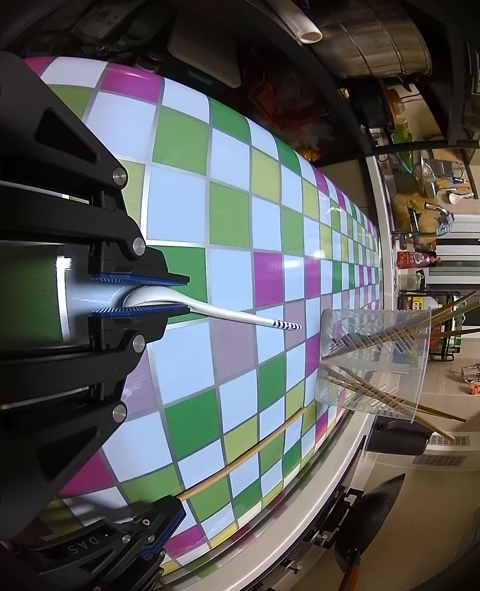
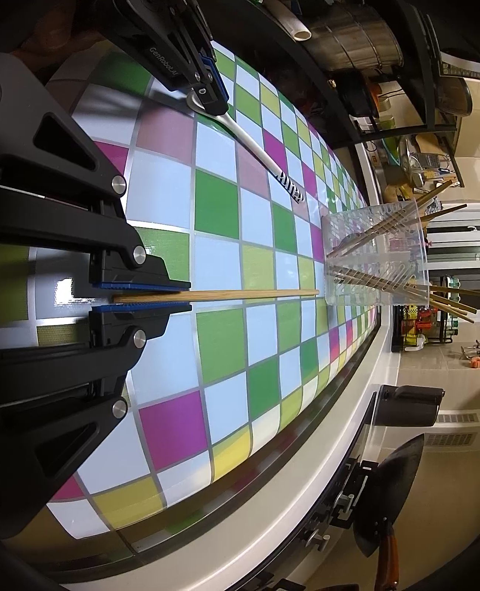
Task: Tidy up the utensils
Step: 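Hold the spoon in the left tool and chopstick in the right tool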
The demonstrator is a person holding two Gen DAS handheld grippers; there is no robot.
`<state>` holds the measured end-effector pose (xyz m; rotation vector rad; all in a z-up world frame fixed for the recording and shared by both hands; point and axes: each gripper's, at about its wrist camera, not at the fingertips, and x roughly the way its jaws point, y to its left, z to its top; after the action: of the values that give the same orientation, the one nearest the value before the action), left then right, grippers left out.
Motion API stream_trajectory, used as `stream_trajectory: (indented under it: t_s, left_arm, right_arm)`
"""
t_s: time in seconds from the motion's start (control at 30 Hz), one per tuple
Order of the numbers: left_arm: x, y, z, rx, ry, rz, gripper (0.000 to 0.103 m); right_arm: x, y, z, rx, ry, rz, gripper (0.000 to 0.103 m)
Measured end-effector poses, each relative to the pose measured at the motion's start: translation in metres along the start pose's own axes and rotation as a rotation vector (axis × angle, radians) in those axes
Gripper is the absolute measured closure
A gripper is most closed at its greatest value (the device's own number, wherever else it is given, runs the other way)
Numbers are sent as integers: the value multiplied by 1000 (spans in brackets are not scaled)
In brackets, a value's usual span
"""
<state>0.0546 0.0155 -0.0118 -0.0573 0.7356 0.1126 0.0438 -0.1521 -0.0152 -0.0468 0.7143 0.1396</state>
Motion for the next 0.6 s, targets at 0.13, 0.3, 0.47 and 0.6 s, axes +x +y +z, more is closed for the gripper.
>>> stream_trajectory:
  t_s: [0.13,0.3,0.47,0.6]
  left_arm:
    - [0,0,-1,8,-4,6,93]
    - [-1,1,-2,8,-6,6,93]
    - [-1,1,-2,10,-8,6,93]
    - [-2,0,-4,20,-18,12,93]
  right_arm:
    - [1,-1,0,-1,1,-1,96]
    - [1,1,1,-8,-2,-7,96]
    - [3,2,2,-15,-7,-12,96]
    - [4,2,2,-17,-12,-12,97]
